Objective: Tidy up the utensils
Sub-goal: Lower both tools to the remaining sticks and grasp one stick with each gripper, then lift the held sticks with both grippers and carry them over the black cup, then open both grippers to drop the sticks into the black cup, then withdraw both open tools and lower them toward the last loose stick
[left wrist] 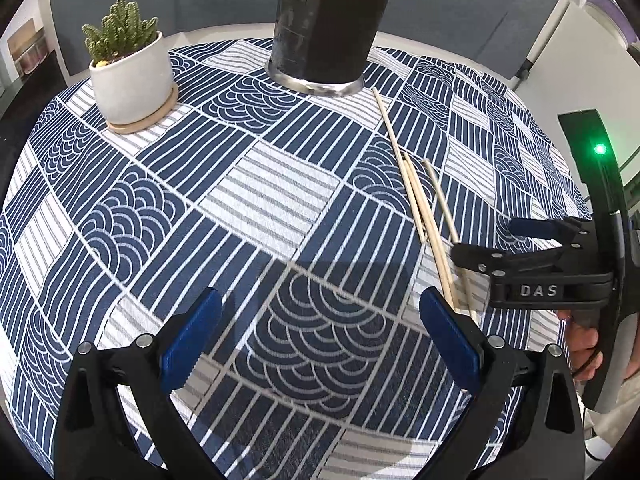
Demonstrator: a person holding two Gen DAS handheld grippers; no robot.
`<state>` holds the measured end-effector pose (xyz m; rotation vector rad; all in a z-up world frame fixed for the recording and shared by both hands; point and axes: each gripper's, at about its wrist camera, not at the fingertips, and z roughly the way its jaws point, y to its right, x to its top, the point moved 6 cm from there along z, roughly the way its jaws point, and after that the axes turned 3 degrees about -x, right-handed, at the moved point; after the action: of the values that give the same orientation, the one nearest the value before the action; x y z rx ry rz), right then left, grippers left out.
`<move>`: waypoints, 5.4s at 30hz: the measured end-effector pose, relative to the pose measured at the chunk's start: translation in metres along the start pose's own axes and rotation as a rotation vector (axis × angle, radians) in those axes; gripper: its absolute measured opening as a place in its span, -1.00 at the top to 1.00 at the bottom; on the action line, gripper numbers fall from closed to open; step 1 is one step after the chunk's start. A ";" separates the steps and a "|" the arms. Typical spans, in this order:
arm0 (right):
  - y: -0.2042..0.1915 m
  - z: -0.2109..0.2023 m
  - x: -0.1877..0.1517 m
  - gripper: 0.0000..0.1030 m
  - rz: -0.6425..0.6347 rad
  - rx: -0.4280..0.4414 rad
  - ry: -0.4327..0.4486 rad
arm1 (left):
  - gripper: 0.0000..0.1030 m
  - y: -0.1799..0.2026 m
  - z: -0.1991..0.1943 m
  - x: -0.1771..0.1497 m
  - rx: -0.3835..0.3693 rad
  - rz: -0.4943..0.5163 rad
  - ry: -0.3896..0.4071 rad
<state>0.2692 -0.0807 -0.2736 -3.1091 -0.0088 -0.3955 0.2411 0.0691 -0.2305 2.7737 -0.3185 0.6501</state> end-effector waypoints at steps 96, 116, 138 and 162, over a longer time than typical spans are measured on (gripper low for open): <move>0.126 -0.208 0.157 0.91 -0.050 0.454 0.453 | 0.90 -0.038 -0.163 0.166 0.239 -0.234 0.380; 0.037 -0.209 0.271 0.91 -0.249 0.841 0.724 | 0.90 0.001 -0.141 0.270 -0.029 -0.149 0.729; -0.001 -0.134 0.279 0.84 -0.321 0.819 0.619 | 0.88 0.006 -0.051 0.254 -0.086 -0.130 0.753; 0.081 -0.196 0.212 -0.71 -0.178 0.392 0.622 | -0.88 -0.008 -0.139 0.203 0.060 -0.196 0.739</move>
<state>0.4259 -0.1620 -0.0311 -2.4899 -0.3150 -1.1803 0.3648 0.0899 -0.0188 2.3492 0.1304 1.5538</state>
